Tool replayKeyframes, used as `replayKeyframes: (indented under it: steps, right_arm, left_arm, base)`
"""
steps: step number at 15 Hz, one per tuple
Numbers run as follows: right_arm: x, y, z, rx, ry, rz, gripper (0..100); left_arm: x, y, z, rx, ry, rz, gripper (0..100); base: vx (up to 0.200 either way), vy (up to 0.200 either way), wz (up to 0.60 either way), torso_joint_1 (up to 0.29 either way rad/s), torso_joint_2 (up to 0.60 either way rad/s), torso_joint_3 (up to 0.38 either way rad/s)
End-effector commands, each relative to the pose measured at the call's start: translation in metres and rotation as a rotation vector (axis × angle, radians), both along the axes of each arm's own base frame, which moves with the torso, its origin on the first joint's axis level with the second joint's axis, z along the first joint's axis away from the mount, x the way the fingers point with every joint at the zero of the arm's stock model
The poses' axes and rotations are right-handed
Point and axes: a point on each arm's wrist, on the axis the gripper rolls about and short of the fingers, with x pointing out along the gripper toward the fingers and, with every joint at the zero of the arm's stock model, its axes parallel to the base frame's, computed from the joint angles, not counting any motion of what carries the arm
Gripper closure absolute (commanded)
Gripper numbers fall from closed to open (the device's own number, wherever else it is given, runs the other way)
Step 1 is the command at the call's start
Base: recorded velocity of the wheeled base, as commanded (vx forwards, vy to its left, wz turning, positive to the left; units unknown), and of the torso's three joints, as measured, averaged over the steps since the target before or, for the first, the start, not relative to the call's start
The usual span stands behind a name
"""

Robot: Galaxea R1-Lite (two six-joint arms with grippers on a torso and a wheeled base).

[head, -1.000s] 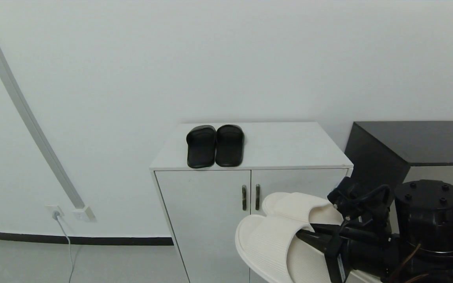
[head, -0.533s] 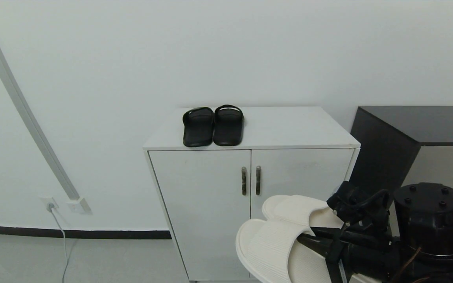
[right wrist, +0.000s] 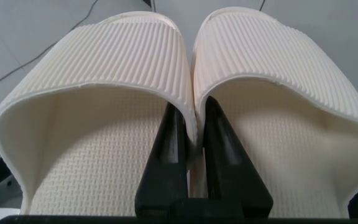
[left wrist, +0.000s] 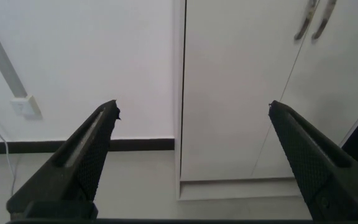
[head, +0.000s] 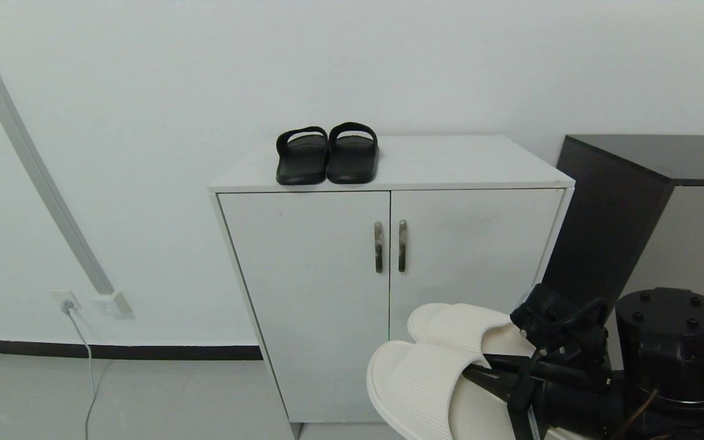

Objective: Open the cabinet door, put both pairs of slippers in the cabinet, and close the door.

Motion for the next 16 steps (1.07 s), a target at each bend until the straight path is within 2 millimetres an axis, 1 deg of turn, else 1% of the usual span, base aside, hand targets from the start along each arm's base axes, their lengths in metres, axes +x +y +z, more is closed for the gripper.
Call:
replayKeyframes:
  steps: [1, 4, 6, 9, 10, 11, 12, 13, 14, 15, 16]
  right_arm:
    - [0.0, 0.001, -0.002, -0.004, 0.005, 0.001, 100]
    - [0.0, 0.0, -0.005, -0.013, 0.014, 0.001, 100]
    - [0.0, 0.0, -0.007, -0.019, 0.021, 0.003, 100]
    - [-0.001, -0.001, -0.009, -0.016, 0.017, 0.001, 100]
    - [-0.001, -0.001, -0.008, -0.015, 0.016, 0.001, 100]
    - [-0.001, -0.001, -0.009, -0.013, 0.014, 0.001, 100]
    - [-0.001, -0.001, -0.01, -0.014, 0.015, 0.001, 100]
    - [-0.001, -0.001, -0.009, -0.013, 0.014, 0.0, 100]
    - [-0.001, -0.001, -0.009, -0.014, 0.012, -0.001, 100]
    - [-0.001, -0.002, -0.01, -0.017, 0.014, -0.001, 100]
    - [-0.001, -0.003, -0.01, -0.016, 0.015, -0.005, 100]
  left_arm:
    - [0.0, 0.0, 0.0, -0.001, 0.002, 0.001, 0]
    - [0.0, 0.0, 0.0, -0.001, 0.001, 0.018, 0]
    - [0.001, 0.0, 0.0, 0.008, 0.011, -0.007, 0]
    - [0.003, 0.0, 0.003, 0.051, 0.034, -0.012, 0]
    - [0.003, 0.0, 0.003, 0.057, 0.034, -0.013, 0]
    - [0.002, 0.0, 0.019, 0.064, 0.012, -0.015, 0]
    - [0.004, 0.0, 0.04, 0.023, 0.013, -0.022, 0]
    - [0.007, -0.001, 0.046, 0.017, 0.03, -0.03, 0]
    - [0.019, -0.003, 0.067, 0.01, 0.076, -0.132, 0]
    - [0.025, -0.004, 0.081, 0.001, 0.076, -0.205, 0]
    - [0.028, -0.005, 0.087, -0.001, 0.075, -0.234, 0]
  base:
    - [0.0, 0.0, 0.0, -0.129, 0.47, 0.334]
    - [0.0, 0.0, 0.0, -0.11, 0.46, 0.347]
    - [0.0, 0.0, 0.0, -0.09, 0.46, 0.361]
    - [0.0, 0.0, 0.0, -0.046, 0.45, 0.391]
    - [0.0, 0.0, 0.0, 0.002, 0.24, 0.203]
    - [0.0, 0.0, 0.0, 0.0, 0.0, 0.0]
    - [0.0, 0.0, 0.0, 0.0, 0.0, 0.0]
    - [0.0, 0.0, 0.0, 0.0, 0.0, 0.0]
    - [0.0, 0.0, 0.0, 0.0, 0.0, 0.0]
    - [0.0, 0.0, 0.0, 0.0, 0.0, 0.0]
    - [0.0, 0.0, 0.0, 0.0, 0.0, 0.0]
